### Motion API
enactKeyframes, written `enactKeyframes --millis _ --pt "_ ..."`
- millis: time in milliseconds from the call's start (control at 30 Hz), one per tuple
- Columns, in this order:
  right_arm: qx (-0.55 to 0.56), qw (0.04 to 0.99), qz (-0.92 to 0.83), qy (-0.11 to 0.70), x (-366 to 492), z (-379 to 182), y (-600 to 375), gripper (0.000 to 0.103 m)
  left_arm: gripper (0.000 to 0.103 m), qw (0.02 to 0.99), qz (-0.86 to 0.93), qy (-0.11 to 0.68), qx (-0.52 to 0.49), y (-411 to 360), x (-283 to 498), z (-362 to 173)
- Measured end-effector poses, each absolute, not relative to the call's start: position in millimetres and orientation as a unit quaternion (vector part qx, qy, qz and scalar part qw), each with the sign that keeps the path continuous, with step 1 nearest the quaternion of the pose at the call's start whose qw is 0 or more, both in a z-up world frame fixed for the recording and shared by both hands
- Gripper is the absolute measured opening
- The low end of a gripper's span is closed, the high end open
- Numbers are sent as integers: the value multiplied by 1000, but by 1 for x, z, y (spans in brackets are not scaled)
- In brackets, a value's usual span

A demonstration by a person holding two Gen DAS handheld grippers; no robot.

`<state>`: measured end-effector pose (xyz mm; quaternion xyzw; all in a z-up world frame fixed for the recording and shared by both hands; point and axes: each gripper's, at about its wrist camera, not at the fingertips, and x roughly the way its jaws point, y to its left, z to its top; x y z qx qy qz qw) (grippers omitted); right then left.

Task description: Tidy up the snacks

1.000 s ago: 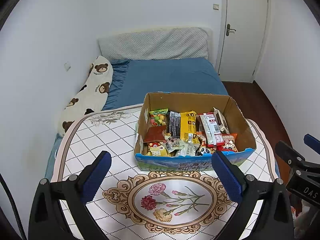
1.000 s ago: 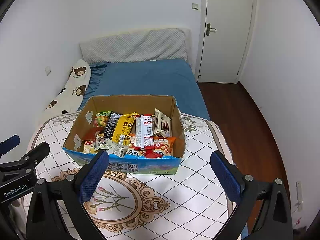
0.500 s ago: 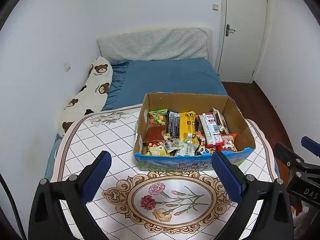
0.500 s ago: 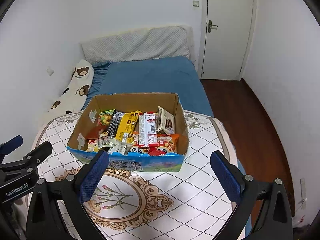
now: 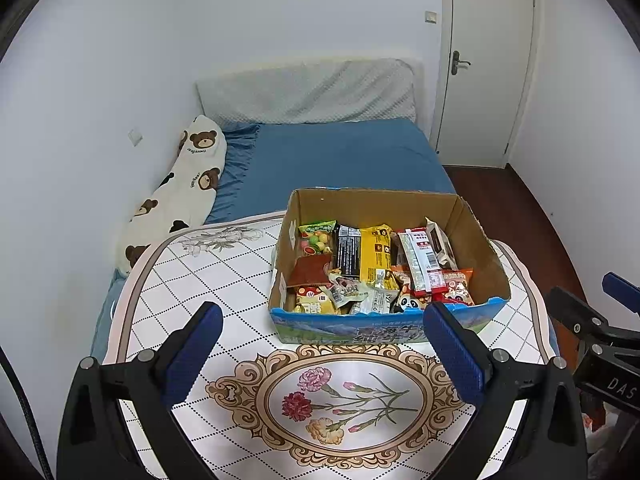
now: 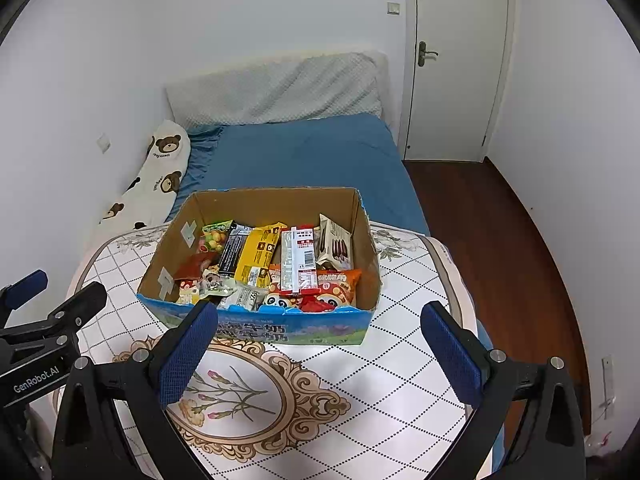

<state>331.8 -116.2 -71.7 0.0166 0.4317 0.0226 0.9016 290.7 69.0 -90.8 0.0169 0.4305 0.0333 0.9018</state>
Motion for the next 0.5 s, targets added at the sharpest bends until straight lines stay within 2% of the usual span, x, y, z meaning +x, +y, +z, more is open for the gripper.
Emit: enactKeyframes --millis 500 --pt "14 902 22 431 330 -72 -114 103 103 901 24 432 12 71 291 -94"
